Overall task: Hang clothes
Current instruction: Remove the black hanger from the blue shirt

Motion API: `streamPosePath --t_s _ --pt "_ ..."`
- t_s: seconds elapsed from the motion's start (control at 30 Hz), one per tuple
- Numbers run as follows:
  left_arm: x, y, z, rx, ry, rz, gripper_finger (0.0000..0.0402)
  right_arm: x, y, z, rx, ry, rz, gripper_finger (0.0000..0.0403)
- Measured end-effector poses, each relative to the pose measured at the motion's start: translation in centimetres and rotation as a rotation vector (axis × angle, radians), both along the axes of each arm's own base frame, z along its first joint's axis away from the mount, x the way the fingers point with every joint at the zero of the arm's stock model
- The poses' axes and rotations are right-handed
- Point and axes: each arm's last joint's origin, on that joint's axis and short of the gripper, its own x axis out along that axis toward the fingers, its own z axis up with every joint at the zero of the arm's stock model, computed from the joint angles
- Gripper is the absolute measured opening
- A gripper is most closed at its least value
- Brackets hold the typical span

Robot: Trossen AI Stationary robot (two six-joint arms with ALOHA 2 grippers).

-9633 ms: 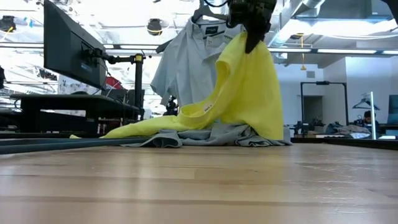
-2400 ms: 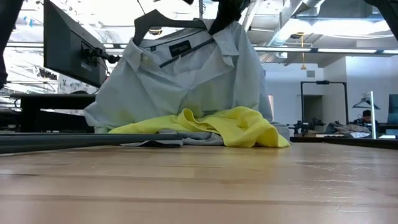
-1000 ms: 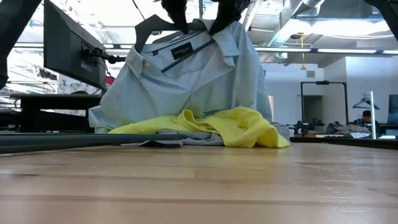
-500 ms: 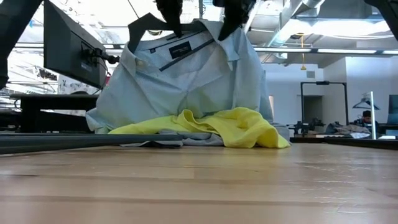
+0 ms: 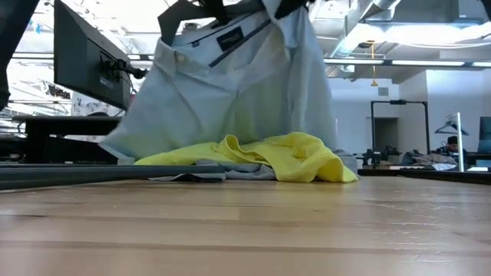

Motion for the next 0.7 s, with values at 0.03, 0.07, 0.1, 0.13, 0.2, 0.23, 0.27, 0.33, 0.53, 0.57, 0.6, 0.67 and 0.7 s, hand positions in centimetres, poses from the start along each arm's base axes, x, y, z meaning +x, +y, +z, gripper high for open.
streamPosePath --t_s 0.03,0.07,0.1,0.13,0.2,0.23,0.27,0.33,0.53,0.57,0.6,0.67,0.7 --pt "-0.4 -0.1 -0.3 -0.001 0.056 -0.002 0.0023 -0.4 0.3 0.0 0.003 0.028 -0.003 0.0053" --pt "-0.6 0.0 -0.5 -0.004 0.09 -0.003 0.0023 -0.8 0.4 0.0 0.005 0.055 -0.006 0.0063" --pt "-0.7 0.0 -0.6 -0.008 0.1 0.0 0.0023 -1.0 0.4 0.0 0.002 0.057 -0.008 0.0073" --pt "-0.7 0.0 -0.5 -0.003 0.093 0.002 0.0023 -1.1 0.2 0.0 0.003 0.067 -0.014 0.0081" --pt "-0.7 -0.1 -0.4 -0.01 0.081 0.005 0.0023 -1.1 -0.2 -0.7 0.03 0.121 -0.028 0.0093" --pt "-0.7 -0.1 -0.4 -0.017 0.075 0.004 0.0023 -0.9 -0.5 -1.0 0.038 0.128 -0.036 0.0096" --pt "-0.8 -0.2 -0.3 -0.014 0.069 0.001 0.0023 -0.9 -0.6 -1.2 0.046 0.138 -0.039 0.0099" --pt "-0.9 -0.4 -0.1 -0.014 0.057 -0.002 0.0023 -1.1 -0.7 -1.3 0.058 0.153 -0.035 0.0101" --pt "-1.3 -0.6 0.5 -0.01 0.019 0.006 0.0023 -0.7 -1.2 -1.7 0.099 0.147 -0.024 0.0103" --pt "-1.3 -0.6 0.6 -0.01 0.016 0.008 0.0023 -0.4 -1.2 -1.9 0.122 0.143 -0.016 0.0104" --pt "-1.4 -0.5 0.6 -0.011 0.015 0.011 0.0023 -0.2 -1.1 -2.0 0.14 0.136 -0.007 0.0104" --pt "-1.4 -0.5 0.6 -0.008 0.014 0.019 0.0023 -0.1 -0.9 -2.0 0.178 0.132 -0.005 0.0104" --pt "-1.5 -0.5 0.6 -0.008 0.017 0.02 0.0023 -0.1 -0.9 -2.0 0.184 0.128 -0.013 0.0105"
